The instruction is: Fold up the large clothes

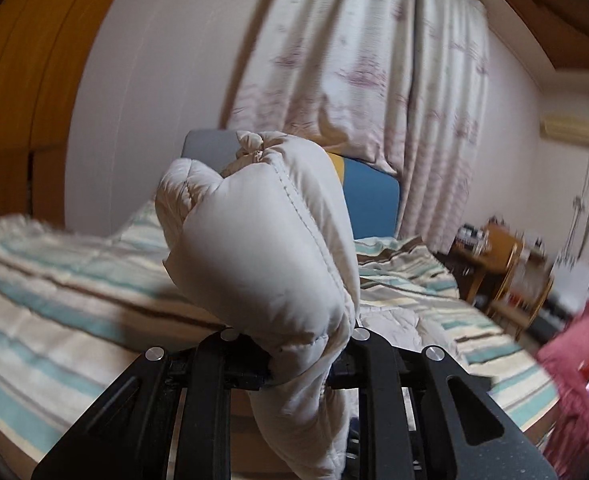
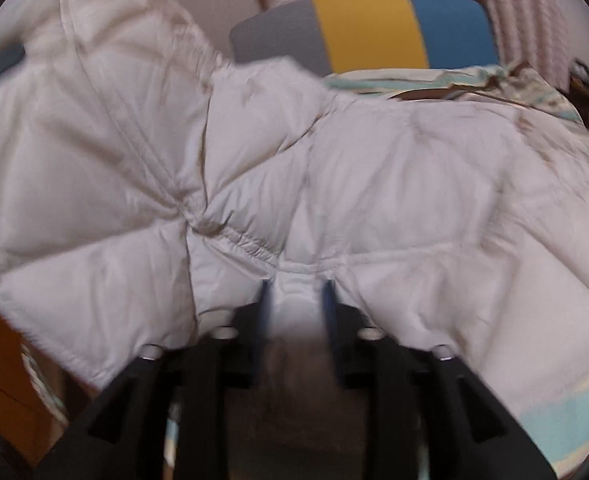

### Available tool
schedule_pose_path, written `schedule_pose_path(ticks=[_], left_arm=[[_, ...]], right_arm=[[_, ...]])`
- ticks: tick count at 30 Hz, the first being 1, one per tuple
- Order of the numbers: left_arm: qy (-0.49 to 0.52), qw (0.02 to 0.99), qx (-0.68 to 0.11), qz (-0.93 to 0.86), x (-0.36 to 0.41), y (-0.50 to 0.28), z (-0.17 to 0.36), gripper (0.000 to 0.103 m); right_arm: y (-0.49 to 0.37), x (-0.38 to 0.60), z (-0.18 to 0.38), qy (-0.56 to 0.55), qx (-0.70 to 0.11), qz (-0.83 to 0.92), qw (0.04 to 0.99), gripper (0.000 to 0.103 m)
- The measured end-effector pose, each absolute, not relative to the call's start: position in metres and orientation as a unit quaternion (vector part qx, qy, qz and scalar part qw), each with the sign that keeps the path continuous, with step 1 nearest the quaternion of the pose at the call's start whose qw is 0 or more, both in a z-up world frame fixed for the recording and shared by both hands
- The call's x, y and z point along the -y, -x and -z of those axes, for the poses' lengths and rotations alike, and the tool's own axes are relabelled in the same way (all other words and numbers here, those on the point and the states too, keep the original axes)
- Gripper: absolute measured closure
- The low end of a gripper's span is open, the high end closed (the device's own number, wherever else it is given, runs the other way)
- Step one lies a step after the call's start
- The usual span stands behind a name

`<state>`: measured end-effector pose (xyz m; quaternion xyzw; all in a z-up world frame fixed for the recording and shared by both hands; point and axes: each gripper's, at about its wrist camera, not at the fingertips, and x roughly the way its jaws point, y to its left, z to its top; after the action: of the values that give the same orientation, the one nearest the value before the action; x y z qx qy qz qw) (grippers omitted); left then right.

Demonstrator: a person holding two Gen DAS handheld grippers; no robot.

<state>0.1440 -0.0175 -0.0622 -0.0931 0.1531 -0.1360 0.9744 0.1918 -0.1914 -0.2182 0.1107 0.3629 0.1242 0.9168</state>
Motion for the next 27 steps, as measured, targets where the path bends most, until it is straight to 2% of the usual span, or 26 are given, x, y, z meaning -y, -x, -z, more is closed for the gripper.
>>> schedule_pose_path(ticks=[1,5,9,15,27], left_arm=[[0.084,0.975,-0.153,0.137,0.023,-0.144,0.061,0.083],[0.061,0.977,-0.154,0.135,0.038,-0.148,0.059,0.083],[0.033,0.978,-0.151,0.137,0.056,-0.149,0.056,0.083],[-0.007,0.977,-0.145,0.154,0.087,-0.147,0.052,0.083],[-0.063,0.961,-0.151,0.222,0.167,-0.149,0.066,0.083]], right_arm=[[-0.181,0.204,0.211,-0.119,-0.35,-0.114,0.922,0.058],[-0.153,0.246,0.198,-0.101,-0.341,-0.046,0.934,0.058],[-0.126,0.294,0.192,-0.114,-0.333,0.036,0.936,0.054],[-0.099,0.362,0.199,-0.15,-0.34,0.141,0.917,0.053],[-0.081,0.402,0.201,-0.142,-0.361,0.206,0.898,0.053]])
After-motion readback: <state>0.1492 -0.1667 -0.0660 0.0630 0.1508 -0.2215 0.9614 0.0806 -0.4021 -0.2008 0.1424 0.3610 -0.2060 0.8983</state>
